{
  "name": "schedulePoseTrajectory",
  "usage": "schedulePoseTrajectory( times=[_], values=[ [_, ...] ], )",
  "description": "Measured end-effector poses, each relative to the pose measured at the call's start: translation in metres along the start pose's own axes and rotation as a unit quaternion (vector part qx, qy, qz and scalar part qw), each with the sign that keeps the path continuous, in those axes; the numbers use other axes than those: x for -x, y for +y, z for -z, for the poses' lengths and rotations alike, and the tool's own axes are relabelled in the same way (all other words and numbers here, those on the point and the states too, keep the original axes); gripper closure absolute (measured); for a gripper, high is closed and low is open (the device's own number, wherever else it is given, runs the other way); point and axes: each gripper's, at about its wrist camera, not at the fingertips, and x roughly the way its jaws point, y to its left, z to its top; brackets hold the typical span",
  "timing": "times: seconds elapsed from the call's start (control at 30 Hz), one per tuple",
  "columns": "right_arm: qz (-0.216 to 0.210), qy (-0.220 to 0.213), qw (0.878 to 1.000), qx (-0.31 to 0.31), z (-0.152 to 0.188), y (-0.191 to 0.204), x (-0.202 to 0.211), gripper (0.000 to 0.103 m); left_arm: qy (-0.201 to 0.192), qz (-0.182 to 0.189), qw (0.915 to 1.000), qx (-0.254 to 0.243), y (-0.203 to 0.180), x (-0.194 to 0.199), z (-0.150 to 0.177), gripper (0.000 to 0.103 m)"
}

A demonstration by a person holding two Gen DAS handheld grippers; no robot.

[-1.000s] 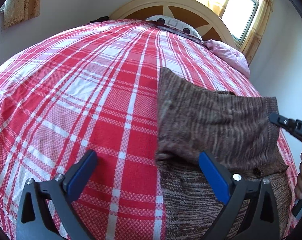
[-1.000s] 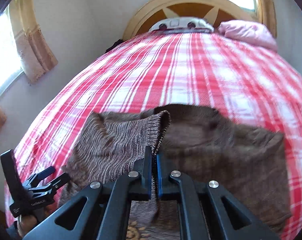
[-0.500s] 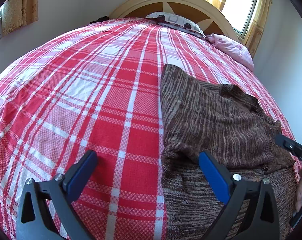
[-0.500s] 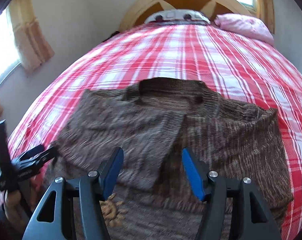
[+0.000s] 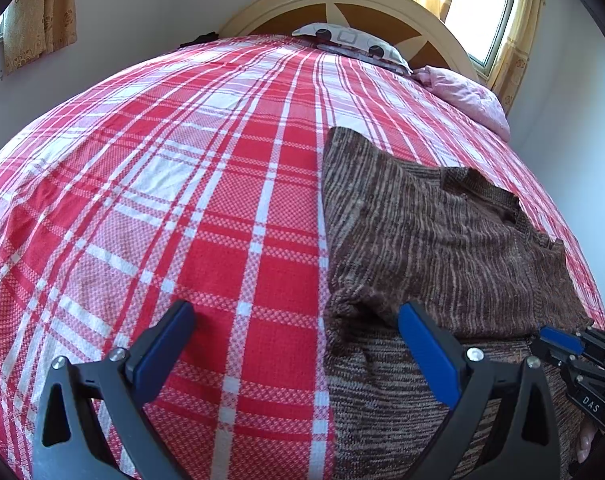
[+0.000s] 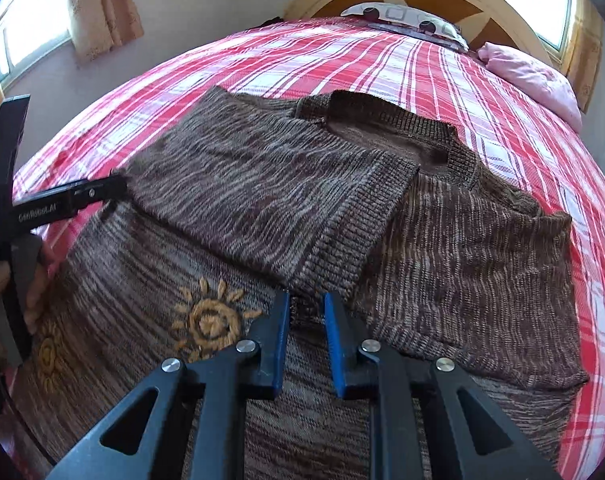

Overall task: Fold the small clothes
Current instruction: 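Fold the held side panel over toward the sweater center with the right gripper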

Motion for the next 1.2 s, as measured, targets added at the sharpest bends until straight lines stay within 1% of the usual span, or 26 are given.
schedulePoseTrajectory(
  times=[0.03, 0.07, 0.13, 0.2, 0.27, 0.37, 0.4, 0.47, 0.57, 0.83, 0.93, 1.0, 1.07, 1.13, 1.2],
  values=[
    [0.000, -0.001, 1.000, -0.001, 0.000, 0.000, 0.001, 0.084, 0.000, -0.001, 1.0000, 0.000, 0.000, 0.000, 0.000, 0.000],
    [0.002, -0.012, 1.000, -0.004, -0.002, -0.001, 0.006, 0.084, 0.001, -0.002, 1.0000, -0.001, 0.000, 0.000, 0.000, 0.000],
    [0.003, -0.046, 0.999, -0.007, -0.004, 0.003, 0.016, 0.084, 0.002, -0.007, 1.0000, -0.005, -0.001, -0.001, 0.000, 0.000],
    [-0.005, -0.077, 0.997, -0.012, -0.011, 0.005, 0.022, 0.084, 0.004, -0.013, 0.9999, -0.008, -0.003, -0.002, 0.000, 0.000],
    [-0.006, -0.070, 0.998, -0.008, -0.019, 0.009, 0.014, 0.084, 0.008, -0.022, 0.9996, -0.015, -0.006, -0.004, 0.000, 0.000],
    [0.018, -0.032, 0.999, -0.002, -0.018, 0.012, -0.012, 0.084, 0.012, -0.035, 0.9990, -0.024, -0.010, -0.005, 0.001, 0.000],
    [0.019, -0.021, 1.000, -0.007, -0.014, 0.011, -0.018, 0.084, 0.013, -0.037, 0.9989, -0.025, -0.010, -0.006, 0.001, 0.000],
    [0.006, -0.035, 0.999, -0.019, -0.008, 0.005, -0.016, 0.084, 0.013, -0.039, 0.9988, -0.027, -0.010, -0.006, 0.001, 0.000],
    [-0.003, -0.032, 0.999, -0.030, -0.006, 0.002, -0.013, 0.084, 0.015, -0.041, 0.9986, -0.029, -0.011, -0.007, 0.001, 0.000],
    [0.023, -0.033, 0.999, -0.013, -0.006, 0.008, -0.016, 0.084, 0.018, -0.050, 0.9979, -0.036, -0.014, -0.009, 0.000, 0.000],
    [0.024, -0.032, 0.999, -0.016, -0.006, 0.009, -0.015, 0.084, 0.016, -0.053, 0.9977, -0.039, -0.016, -0.006, 0.001, 0.000],
    [0.013, -0.035, 0.999, -0.028, -0.005, 0.004, -0.010, 0.084, 0.017, -0.052, 0.9974, -0.047, -0.017, -0.004, 0.001, 0.000],
    [-0.002, -0.041, 0.998, -0.053, 0.000, -0.006, -0.003, 0.081, 0.019, -0.071, 0.9956, -0.058, -0.017, 0.001, 0.004, 0.000],
    [-0.020, -0.039, 0.996, -0.073, 0.007, -0.019, 0.001, 0.076, 0.014, -0.066, 0.9955, -0.066, -0.015, 0.005, 0.007, 0.000],
    [-0.031, -0.046, 0.994, -0.097, 0.015, -0.032, 0.005, 0.076, 0.025, -0.063, 0.9959, -0.059, -0.012, 0.001, 0.007, 0.000]
  ],
)
